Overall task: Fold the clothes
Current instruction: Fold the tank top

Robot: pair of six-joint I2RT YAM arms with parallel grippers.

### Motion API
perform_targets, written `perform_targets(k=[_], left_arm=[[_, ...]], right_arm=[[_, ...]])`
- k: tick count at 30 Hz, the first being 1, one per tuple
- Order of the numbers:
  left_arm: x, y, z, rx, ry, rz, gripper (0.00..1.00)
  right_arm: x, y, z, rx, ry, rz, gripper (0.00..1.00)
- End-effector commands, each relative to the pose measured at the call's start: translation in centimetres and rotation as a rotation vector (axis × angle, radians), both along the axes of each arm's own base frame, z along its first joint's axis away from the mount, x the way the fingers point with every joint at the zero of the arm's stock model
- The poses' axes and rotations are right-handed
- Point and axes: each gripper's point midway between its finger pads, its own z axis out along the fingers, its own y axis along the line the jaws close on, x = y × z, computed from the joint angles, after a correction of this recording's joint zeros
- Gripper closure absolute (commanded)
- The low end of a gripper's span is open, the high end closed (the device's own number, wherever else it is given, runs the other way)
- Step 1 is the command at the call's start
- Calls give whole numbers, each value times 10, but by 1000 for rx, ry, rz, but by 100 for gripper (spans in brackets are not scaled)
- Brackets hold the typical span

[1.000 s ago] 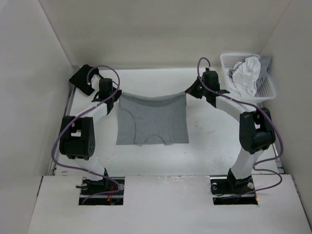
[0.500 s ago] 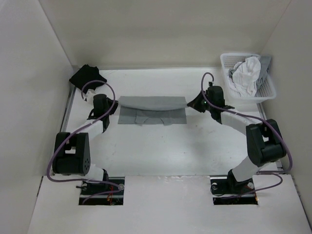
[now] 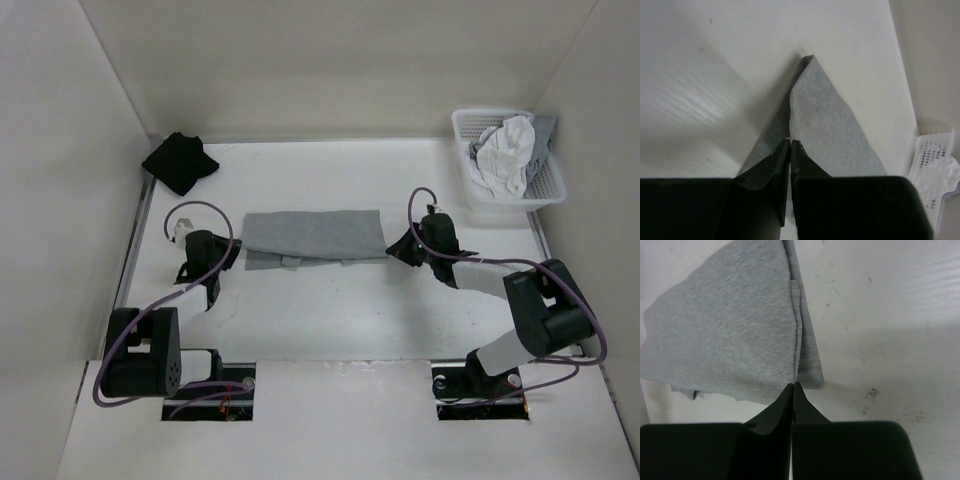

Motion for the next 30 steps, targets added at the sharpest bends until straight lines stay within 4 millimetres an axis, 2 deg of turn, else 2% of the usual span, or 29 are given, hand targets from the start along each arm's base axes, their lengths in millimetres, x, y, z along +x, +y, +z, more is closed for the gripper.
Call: perform_targets(k=[1,5,7,10,12,14,17,19,21,27,30], left_arm=[[-13,-8,-6,2,-24,-47,99],[-40,-23,-25,-1,15,-107,94],[-51,-27,-30,7,24,-128,88],[-61,-22,-26,19,10,-119,75],[-62,-15,-10,33,-30,-89,74],[-59,-15,15,55,-91,-77,75],[-57,-29,51,94,-166,-92,75],[-55,-45,62,105,-187,-122,74],[-51,-66,60,116,-173,-172,74],[-36,-120,30,101,-129,-309,75],[-31,-124,14,104,-93,-319,75]], right_arm=[[10,-2,9,12,-63,-45,100],[12,-12,9,12,-65,-75,99],[16,-16,12,9,-67,-83,97],[18,-18,14,-5,-63,-80,82],[20,-18,14,-25,-61,-67,69],[24,-17,14,-36,-52,-47,60],[30,-15,10,-26,-27,-25,53],[33,-14,7,-9,-10,-19,52],[35,-12,3,12,9,-8,51],[41,-2,-9,53,60,10,54],[40,7,-14,86,84,45,58]])
